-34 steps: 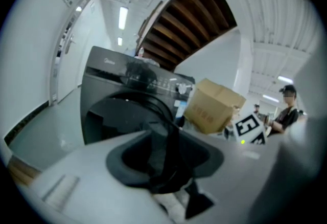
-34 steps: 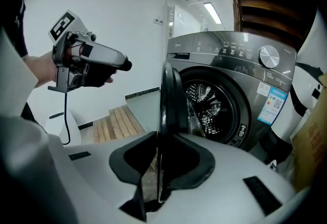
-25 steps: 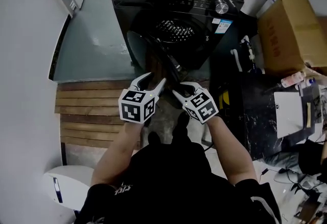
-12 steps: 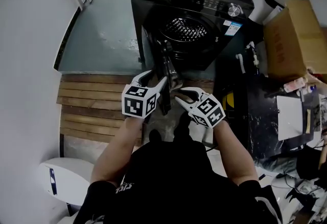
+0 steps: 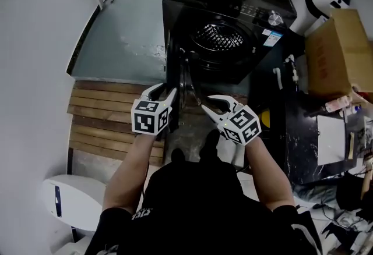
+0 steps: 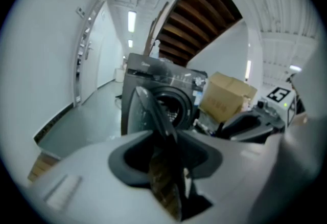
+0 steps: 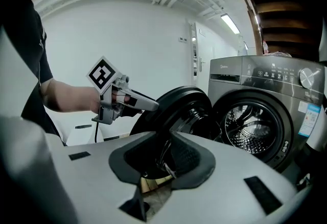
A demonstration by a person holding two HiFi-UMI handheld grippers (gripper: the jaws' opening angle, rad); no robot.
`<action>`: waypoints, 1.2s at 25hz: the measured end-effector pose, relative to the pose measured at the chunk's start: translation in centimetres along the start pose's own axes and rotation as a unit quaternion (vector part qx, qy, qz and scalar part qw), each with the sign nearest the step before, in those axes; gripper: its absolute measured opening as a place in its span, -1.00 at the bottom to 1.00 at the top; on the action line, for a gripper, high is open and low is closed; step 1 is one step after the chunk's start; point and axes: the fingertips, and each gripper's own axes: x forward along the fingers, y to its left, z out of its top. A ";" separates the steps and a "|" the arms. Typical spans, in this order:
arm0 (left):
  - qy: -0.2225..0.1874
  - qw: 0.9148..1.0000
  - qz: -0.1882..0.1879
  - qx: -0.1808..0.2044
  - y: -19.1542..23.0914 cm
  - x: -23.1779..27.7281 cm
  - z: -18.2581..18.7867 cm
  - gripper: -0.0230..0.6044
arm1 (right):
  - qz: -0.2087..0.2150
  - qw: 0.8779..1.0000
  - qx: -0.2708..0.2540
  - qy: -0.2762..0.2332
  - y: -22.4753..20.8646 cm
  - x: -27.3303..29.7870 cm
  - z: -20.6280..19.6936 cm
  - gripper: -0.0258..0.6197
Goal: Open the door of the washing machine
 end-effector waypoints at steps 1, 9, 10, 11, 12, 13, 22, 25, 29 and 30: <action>-0.001 1.000 0.006 0.002 0.4 -0.3 0.0 -0.45 | 0.000 1.000 0.000 -0.004 0.0 0.0 0.3 -0.66; -0.007 0.998 0.061 -0.002 4.6 -2.8 -0.3 -0.55 | -0.004 1.000 -0.009 -0.027 -0.2 0.9 2.7 -0.70; -0.008 0.998 0.067 -0.003 5.2 -3.1 -0.4 -0.55 | -0.005 0.999 -0.010 -0.030 -0.3 1.0 2.9 -0.71; -0.009 0.997 0.072 -0.005 5.9 -3.4 -0.4 -0.55 | -0.006 0.999 -0.010 -0.033 -0.4 1.2 3.3 -0.72; -0.010 0.997 0.077 -0.006 6.5 -3.6 -0.4 -0.55 | -0.007 0.999 -0.009 -0.036 -0.5 1.4 3.6 -0.73; -0.012 0.996 0.083 -0.007 7.2 -3.9 -0.3 -0.55 | -0.006 0.999 -0.009 -0.039 -0.5 1.5 3.9 -0.74; -0.009 0.990 0.144 -0.005 12.3 -5.8 0.2 -0.54 | 0.015 0.999 -0.009 -0.047 -1.2 2.9 5.4 -0.77; -0.010 0.987 0.157 -0.030 13.2 -6.5 0.4 -0.56 | 0.019 0.999 -0.012 -0.047 -2.0 3.0 5.8 -0.77; -0.018 0.983 0.176 -0.046 13.7 -7.3 0.8 -0.62 | 0.018 0.999 -0.012 -0.047 -4.0 2.7 5.9 -0.78; -0.025 0.980 0.193 -0.041 13.9 -7.7 1.3 -0.62 | 0.017 0.999 -0.011 -0.047 -4.6 2.6 5.9 -0.78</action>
